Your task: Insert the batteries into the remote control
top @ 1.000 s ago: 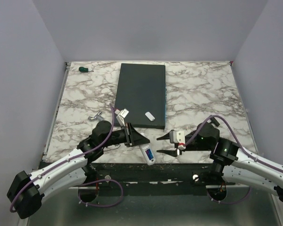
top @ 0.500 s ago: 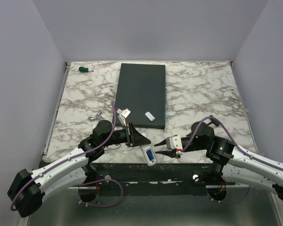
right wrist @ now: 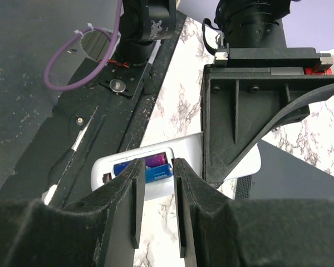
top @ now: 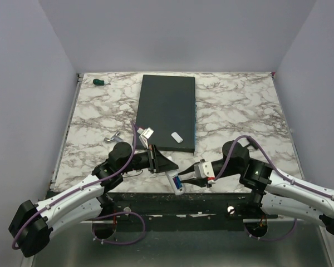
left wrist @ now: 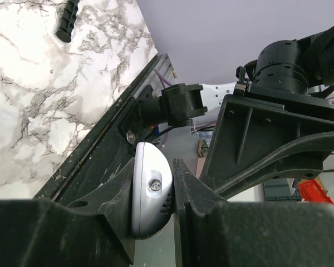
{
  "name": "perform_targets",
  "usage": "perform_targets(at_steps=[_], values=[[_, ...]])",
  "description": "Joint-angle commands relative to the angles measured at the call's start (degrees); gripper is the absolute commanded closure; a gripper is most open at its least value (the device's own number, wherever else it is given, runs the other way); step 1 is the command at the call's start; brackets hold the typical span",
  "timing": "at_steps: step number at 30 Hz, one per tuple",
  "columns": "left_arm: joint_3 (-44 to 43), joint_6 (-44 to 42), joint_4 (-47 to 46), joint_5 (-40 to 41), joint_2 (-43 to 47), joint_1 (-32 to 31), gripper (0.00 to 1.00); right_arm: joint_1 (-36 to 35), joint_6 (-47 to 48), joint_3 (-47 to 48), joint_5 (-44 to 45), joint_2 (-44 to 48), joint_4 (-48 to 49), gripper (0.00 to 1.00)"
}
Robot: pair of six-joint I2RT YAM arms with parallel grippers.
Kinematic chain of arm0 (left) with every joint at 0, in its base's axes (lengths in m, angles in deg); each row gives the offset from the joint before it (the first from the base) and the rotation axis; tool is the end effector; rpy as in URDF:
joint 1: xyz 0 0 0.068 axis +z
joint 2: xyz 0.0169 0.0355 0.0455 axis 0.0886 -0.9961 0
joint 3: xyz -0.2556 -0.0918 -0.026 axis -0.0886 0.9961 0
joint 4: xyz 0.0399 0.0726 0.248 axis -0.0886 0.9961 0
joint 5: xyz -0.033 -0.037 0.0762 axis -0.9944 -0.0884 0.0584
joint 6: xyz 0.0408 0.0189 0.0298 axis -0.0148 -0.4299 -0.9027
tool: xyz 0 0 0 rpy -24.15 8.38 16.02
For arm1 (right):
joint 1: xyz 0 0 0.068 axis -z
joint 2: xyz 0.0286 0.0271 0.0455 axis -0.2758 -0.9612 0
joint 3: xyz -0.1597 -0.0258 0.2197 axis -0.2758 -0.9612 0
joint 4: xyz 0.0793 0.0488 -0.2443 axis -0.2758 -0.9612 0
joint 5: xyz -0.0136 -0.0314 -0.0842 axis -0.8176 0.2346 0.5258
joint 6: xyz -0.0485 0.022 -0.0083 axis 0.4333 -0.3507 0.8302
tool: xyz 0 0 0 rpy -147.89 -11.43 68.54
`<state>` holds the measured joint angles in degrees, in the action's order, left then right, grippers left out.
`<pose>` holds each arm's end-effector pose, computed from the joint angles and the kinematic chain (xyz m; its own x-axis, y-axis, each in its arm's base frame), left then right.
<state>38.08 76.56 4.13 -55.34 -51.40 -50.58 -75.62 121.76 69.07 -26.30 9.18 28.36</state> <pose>0.1191 -0.1468 0.2460 -0.9088 -0.1903 -0.3713 0.3380 0.1861 -0.9226 0.0772 0.1757 0.2923 0.4251 -0.1177 -0.8975 -0.8907 -0.2309 -0.3916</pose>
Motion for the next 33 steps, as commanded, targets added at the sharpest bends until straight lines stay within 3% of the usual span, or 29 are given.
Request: perform_targets(at_steps=[1,33], values=[[0.1,0.4,-3.0,-1.0,0.8,-0.3,1.00,0.1,1.5,2.2,-2.7,-1.4,2.0,0.67],[0.4,0.9,-3.0,-0.3,2.2,-0.3,1.00,0.1,2.0,1.9,-3.9,-4.3,1.1,0.74]])
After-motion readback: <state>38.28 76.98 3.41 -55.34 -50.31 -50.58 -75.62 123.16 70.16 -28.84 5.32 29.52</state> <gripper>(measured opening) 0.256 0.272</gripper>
